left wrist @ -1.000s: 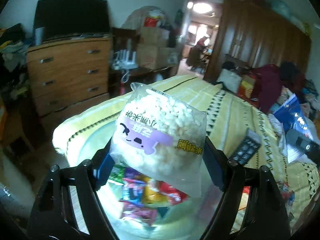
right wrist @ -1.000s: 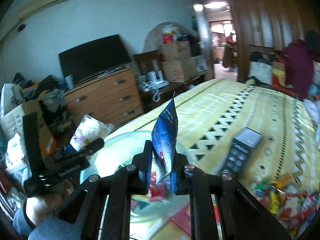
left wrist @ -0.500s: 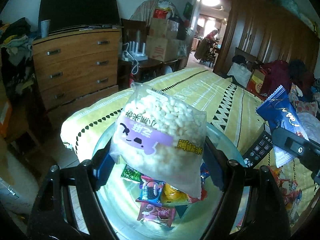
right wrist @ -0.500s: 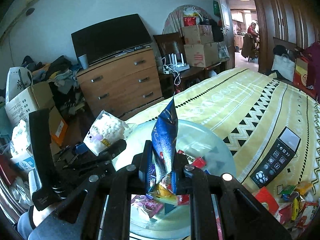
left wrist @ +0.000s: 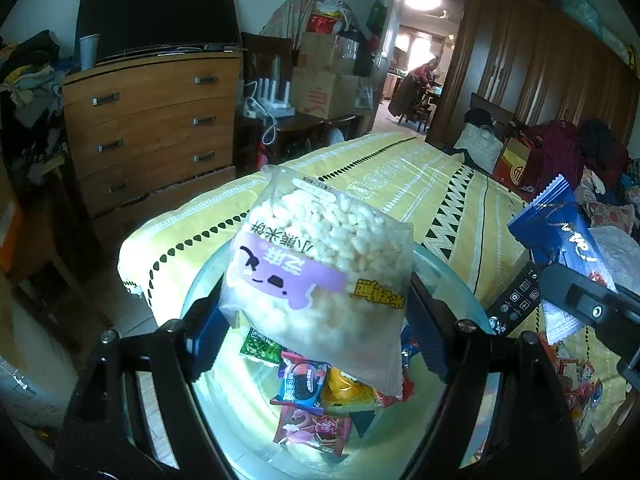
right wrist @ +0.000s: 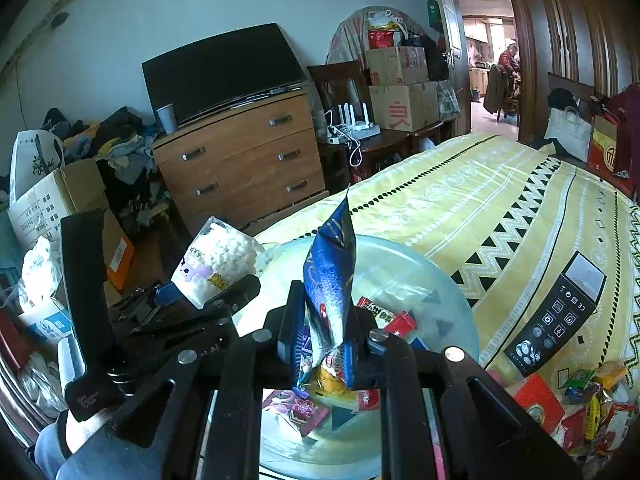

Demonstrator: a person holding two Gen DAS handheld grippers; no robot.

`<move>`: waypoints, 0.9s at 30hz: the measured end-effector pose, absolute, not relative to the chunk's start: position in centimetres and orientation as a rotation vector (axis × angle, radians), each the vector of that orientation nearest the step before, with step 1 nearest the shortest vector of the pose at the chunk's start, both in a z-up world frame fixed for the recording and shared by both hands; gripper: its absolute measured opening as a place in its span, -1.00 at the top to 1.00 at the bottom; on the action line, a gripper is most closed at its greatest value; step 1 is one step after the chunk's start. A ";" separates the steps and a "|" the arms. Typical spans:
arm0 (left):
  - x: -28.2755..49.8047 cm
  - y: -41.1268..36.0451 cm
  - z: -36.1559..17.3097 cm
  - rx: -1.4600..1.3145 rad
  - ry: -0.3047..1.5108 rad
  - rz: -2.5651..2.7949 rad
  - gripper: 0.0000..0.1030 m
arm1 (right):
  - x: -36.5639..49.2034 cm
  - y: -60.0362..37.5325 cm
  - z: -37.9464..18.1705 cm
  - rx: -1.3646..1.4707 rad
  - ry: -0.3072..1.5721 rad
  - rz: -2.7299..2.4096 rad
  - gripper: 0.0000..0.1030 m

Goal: Organize snacks
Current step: 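Hold both packets above the basin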

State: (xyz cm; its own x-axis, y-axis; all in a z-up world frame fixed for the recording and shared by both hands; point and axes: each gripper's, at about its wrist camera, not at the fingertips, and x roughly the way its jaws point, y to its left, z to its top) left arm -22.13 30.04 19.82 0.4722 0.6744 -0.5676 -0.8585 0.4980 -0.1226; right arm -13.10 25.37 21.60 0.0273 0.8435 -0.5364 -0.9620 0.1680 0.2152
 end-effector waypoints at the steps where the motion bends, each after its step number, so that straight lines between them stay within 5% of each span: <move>1: -22.1 30.1 19.8 -0.424 0.488 0.973 -0.57 | -13.1 25.4 21.6 -0.230 0.632 1.412 0.66; 27: -21.7 30.2 19.5 -0.427 0.503 0.967 -0.58 | -12.9 25.5 21.3 -0.230 0.636 1.413 0.66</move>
